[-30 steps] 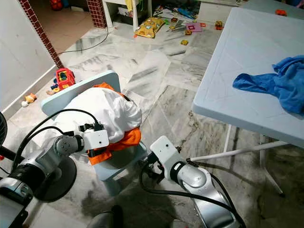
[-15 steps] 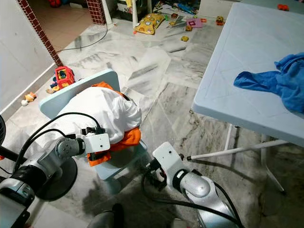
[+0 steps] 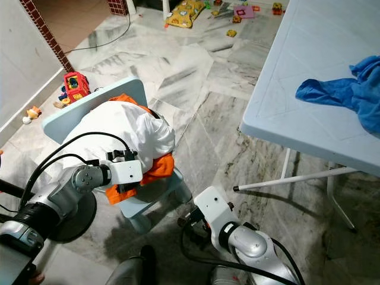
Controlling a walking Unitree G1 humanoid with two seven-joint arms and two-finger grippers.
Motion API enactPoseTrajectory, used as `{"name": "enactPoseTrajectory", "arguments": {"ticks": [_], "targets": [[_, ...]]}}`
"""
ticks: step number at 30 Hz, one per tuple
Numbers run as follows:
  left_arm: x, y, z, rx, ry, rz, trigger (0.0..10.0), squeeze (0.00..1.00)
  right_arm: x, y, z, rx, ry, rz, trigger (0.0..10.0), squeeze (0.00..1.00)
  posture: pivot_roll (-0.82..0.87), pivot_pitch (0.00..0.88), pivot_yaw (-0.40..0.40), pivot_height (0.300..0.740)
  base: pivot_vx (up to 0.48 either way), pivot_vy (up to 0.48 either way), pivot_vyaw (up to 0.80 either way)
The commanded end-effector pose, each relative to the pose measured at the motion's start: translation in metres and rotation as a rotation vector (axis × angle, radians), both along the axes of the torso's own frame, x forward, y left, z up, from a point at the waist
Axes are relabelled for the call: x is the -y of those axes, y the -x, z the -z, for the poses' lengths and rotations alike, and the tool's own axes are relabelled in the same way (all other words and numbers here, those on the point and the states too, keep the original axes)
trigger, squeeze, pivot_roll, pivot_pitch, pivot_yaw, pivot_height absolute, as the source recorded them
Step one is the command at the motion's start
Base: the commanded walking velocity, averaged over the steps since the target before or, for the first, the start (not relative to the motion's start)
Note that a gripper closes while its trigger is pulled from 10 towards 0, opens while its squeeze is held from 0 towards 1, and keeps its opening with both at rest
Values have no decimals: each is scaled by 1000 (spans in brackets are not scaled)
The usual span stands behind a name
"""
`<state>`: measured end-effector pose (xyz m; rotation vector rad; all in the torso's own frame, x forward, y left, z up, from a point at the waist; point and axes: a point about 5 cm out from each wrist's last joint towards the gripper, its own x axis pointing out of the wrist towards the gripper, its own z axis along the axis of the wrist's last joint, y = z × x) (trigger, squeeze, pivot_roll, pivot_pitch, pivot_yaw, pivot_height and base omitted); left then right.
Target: Hang hanger
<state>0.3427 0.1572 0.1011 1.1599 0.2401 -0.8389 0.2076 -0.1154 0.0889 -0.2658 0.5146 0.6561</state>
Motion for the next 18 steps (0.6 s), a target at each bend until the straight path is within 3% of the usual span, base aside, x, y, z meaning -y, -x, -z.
{"name": "enactPoseTrajectory", "arguments": {"ticks": [1, 9, 18], "targets": [[-7, 6, 4, -36, -11, -8, 10000, 0, -4, 6, -2, -5, -11, -14, 10000, 0, -161, 309, 51, 740, 0, 0, 0], [-4, 16, -7, -65, -28, 40, 10000, 0, -2, 2, -1, -7, -2, -4, 10000, 0, -154, 312, 53, 740, 0, 0, 0], [-7, 12, -24, -8, -37, 15, 10000, 0, 1, 3, -1, -9, 9, 6, 10000, 0, -155, 314, 55, 740, 0, 0, 0]]}}
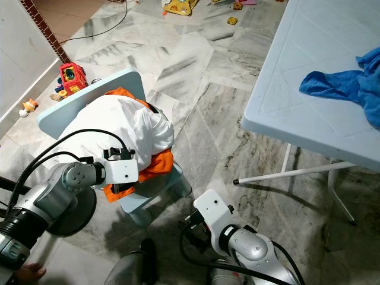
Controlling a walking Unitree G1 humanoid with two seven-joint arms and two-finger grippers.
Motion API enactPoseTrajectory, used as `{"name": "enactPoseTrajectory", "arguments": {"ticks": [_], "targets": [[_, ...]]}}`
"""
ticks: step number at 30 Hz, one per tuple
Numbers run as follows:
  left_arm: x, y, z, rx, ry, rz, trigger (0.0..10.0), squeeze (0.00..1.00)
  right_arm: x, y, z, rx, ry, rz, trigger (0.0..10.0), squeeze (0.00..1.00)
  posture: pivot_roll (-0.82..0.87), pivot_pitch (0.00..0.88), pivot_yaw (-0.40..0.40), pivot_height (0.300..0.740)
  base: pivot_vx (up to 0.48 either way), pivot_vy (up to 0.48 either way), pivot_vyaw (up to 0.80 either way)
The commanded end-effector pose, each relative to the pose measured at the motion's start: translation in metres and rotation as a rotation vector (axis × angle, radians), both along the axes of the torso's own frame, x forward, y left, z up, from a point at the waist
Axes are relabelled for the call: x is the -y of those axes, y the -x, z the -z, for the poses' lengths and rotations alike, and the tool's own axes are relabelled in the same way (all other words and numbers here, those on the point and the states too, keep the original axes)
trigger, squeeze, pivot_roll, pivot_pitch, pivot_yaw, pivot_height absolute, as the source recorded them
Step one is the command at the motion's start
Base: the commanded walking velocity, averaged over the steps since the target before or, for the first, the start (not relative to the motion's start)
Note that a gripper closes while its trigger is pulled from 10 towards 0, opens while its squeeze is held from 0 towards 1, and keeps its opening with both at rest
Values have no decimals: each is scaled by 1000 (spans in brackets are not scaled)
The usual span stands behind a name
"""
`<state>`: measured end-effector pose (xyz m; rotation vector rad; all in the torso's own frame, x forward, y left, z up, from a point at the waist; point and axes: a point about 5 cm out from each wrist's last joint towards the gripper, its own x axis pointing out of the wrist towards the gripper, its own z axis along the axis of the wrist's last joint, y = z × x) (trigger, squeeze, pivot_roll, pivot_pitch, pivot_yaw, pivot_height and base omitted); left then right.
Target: Hang hanger
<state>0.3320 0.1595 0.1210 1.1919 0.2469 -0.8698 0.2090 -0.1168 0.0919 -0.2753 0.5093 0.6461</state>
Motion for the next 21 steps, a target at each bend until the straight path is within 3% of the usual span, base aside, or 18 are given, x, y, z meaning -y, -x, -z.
{"name": "enactPoseTrajectory", "arguments": {"ticks": [1, 10, 16, 18, 19, 20, 21], "targets": [[-5, 1, -6, 6, -7, -18, 10000, 0, -1, 4, 2, -19, 0, 0, 10000, 0, -155, 314, 55, 740, 0, 0, 0], [-24, 4, 11, -30, -63, -76, 10000, 0, -3, 2, 2, -18, -3, 2, 10000, 0, -151, 318, 57, 740, 0, 0, 0], [-24, 5, 26, -50, -68, -93, 10000, 0, -4, 1, 2, -15, -4, 6, 10000, 0, -156, 320, 58, 740, 0, 0, 0], [-23, 4, 29, -50, -69, -95, 7882, 0, -4, 1, 2, -14, -4, 8, 10000, 0, -161, 322, 57, 740, 0, 0, 0], [-23, 3, 31, -49, -71, -92, 6314, 0, -4, 1, 1, -14, -4, 9, 10000, 0, -166, 322, 57, 740, 0, 0, 0], [-23, 3, 31, -48, -74, -87, 6314, 0, -4, 1, 1, -14, -4, 9, 10000, 0, -166, 322, 57, 740, 0, 0, 0], [-22, 2, 31, -46, -73, -85, 4824, 0, -4, 1, 1, -14, -4, 9, 10000, 0, -167, 322, 58, 740, 0, 0, 0]]}}
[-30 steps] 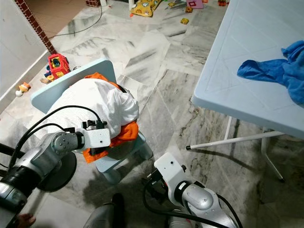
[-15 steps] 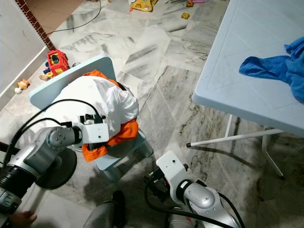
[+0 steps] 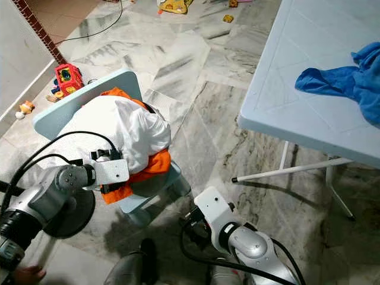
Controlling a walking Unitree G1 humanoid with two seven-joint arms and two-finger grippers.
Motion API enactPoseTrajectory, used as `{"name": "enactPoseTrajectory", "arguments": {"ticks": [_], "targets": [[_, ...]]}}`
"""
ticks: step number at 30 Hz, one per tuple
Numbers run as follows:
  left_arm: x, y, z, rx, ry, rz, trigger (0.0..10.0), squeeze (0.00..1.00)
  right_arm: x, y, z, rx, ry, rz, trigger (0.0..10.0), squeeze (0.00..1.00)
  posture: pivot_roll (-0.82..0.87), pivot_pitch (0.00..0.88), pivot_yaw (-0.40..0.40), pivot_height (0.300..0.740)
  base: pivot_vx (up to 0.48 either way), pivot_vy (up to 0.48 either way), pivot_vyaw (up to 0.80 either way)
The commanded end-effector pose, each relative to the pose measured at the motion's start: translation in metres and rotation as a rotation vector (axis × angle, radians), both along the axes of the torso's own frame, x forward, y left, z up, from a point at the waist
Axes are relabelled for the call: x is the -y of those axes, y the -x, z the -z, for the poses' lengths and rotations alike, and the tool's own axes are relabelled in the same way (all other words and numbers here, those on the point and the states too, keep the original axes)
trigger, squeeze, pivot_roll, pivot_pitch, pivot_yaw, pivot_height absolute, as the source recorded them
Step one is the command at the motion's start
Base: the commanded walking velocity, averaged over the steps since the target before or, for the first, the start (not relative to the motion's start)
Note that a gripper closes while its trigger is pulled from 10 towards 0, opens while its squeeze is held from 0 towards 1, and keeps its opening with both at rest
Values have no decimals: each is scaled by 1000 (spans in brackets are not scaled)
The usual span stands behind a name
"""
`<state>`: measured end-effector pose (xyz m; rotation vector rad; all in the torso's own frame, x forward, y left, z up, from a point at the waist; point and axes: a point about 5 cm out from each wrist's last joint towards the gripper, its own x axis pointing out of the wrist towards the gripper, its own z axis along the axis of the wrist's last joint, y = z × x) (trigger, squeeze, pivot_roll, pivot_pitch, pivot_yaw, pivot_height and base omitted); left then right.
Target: Hang hanger
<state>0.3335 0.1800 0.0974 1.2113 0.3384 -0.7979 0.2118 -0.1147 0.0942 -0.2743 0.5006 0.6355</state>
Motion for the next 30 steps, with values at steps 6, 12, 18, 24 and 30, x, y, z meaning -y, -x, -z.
{"name": "enactPoseTrajectory", "arguments": {"ticks": [6, 12, 18, 24, 30], "targets": [[-1, -2, 4, 6, -18, 15, 1529, 0, 0, 4, 4, -25, 0, 3, 10000, 0, -167, 323, 59, 740, 0, 0, 0], [-1, -2, 4, 6, -18, 15, 1529, 0, 0, 4, 4, -25, 0, 3, 10000, 0, -167, 323, 59, 740, 0, 0, 0], [-1, -2, 4, 6, -18, 15, 1529, 0, 0, 4, 4, -25, 0, 3, 10000, 0, -167, 323, 59, 740, 0, 0, 0], [-1, -2, 4, 6, -18, 15, 1529, 0, 0, 4, 4, -25, 0, 3, 10000, 0, -167, 323, 59, 740, 0, 0, 0], [-1, -2, 4, 6, -18, 15, 1529, 0, 0, 4, 4, -25, 0, 3, 10000, 0, -167, 323, 59, 740, 0, 0, 0]]}}
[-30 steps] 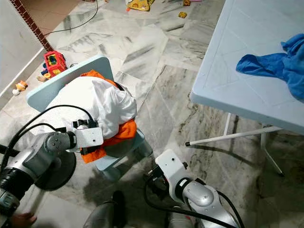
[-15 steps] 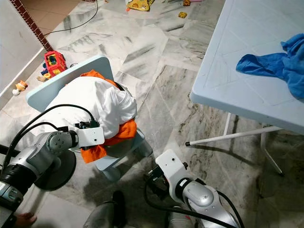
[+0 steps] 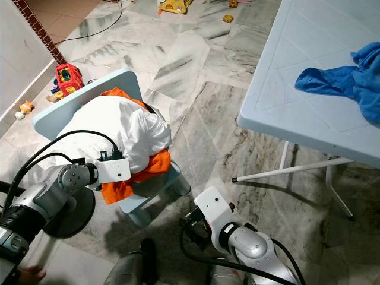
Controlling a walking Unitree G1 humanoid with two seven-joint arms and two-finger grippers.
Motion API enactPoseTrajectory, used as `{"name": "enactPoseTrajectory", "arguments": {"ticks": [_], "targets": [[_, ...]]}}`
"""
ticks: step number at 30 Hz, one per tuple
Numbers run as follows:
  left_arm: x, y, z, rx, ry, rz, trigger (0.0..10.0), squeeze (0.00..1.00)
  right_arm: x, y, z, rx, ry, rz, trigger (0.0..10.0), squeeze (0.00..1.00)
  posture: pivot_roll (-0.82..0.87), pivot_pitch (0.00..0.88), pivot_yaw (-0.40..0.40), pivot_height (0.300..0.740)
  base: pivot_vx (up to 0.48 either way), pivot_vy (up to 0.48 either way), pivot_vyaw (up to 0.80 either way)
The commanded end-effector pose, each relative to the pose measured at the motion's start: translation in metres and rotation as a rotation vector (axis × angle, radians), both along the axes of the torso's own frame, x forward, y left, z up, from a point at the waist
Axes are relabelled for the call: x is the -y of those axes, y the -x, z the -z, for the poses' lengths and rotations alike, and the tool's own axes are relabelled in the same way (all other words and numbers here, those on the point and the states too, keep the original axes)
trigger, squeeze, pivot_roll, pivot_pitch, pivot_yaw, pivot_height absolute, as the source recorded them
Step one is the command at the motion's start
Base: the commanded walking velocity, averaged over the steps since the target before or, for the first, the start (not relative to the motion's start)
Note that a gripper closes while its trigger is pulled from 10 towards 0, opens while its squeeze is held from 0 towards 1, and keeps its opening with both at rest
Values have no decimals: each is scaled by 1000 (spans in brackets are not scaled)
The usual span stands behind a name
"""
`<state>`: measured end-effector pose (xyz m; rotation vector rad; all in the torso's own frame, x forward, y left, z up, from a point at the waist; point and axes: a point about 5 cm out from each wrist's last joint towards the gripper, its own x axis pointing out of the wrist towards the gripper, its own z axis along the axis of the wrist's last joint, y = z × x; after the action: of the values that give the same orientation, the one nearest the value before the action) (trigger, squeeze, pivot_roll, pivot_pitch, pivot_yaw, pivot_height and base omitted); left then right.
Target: Hang hanger
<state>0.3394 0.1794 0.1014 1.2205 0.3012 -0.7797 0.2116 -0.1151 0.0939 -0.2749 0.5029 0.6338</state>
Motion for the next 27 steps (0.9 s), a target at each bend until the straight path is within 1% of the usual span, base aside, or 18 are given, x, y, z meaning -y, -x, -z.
{"name": "enactPoseTrajectory", "arguments": {"ticks": [1, 4, 5, 6, 8, 9, 10, 12, 16, 17, 18, 20, 21, 22, 23, 24, 26, 27], "targets": [[-2, 4, 8, -32, -25, 9, 1529, 0, -1, 4, 3, -24, -1, 2, 10000, 0, -167, 323, 59, 740, 0, 0, 0], [-2, 4, 8, -32, -25, 9, 1529, 0, -1, 4, 3, -24, -1, 2, 10000, 0, -167, 323, 59, 740, 0, 0, 0], [1, -4, -1, -5, 109, -27, 0, 0, -1, 0, 3, -15, 1, 10, 10000, 0, -160, 311, 66, 740, 0, 0, 0], [4, -7, -8, 7, 221, -61, 0, 0, -1, -3, 3, -8, 3, 17, 10000, 0, -160, 311, 66, 740, 0, 0, 0], [5, -11, -15, 14, 356, -100, 0, 0, -1, -6, 3, -1, 5, 23, 10000, 0, -159, 309, 66, 740, 0, 0, 0], [6, -11, -16, 13, 384, -108, 0, 0, 0, -6, 3, 0, 5, 23, 10000, 0, -159, 307, 65, 740, 0, 0, 0], [6, -11, -16, 13, 384, -108, 0, 0, 0, -6, 3, 0, 5, 23, 10000, 0, -159, 307, 65, 740, 0, 0, 0], [6, -12, -18, 18, 456, -140, 0, 0, -1, -7, 2, 4, 3, 23, 10000, 0, -160, 299, 65, 740, 0, 0, 0], [4, -11, -18, 17, 531, -176, 0, 0, -1, -11, 1, 13, 0, 21, 10000, 0, -159, 288, 62, 740, 0, 0, 0], [4, -10, -17, 17, 572, -191, 0, 0, -1, -13, 1, 18, 2, 19, 10000, 0, -158, 284, 60, 740, 0, 0, 0], [4, -10, -17, 17, 572, -191, 0, 0, -1, -13, 1, 18, 2, 19, 10000, 0, -158, 284, 60, 740, 0, 0, 0], [5, -10, -19, 24, 630, -203, 0, 0, -1, -15, 1, 23, 2, 16, 10000, 0, -153, 270, 57, 740, 0, 0, 0], [5, -10, -19, 24, 630, -203, 0, 0, -1, -15, 1, 23, 2, 16, 10000, 0, -153, 270, 57, 740, 0, 0, 0], [6, -10, -22, 31, 690, -217, 0, 0, -1, -16, 1, 27, 1, 12, 10000, 0, -151, 263, 55, 740, 0, 0, 0], [8, -9, -27, 34, 815, -257, 0, 0, -1, -19, 1, 33, 2, 8, 10000, 0, -141, 238, 50, 740, 0, 0, 0], [10, -8, -29, 25, 903, -287, 0, 0, -1, -21, 1, 37, 2, 6, 10000, 0, -139, 233, 49, 740, 0, 0, 0], [10, -8, -29, 25, 903, -287, 0, 0, -1, -21, 1, 37, 2, 6, 10000, 0, -139, 233, 49, 740, 0, 0, 0], [11, -7, -30, 9, 979, -314, 0, 0, -2, -22, 2, 40, 2, 5, 10000, 0, -135, 223, 47, 740, 0, 0, 0]]}}
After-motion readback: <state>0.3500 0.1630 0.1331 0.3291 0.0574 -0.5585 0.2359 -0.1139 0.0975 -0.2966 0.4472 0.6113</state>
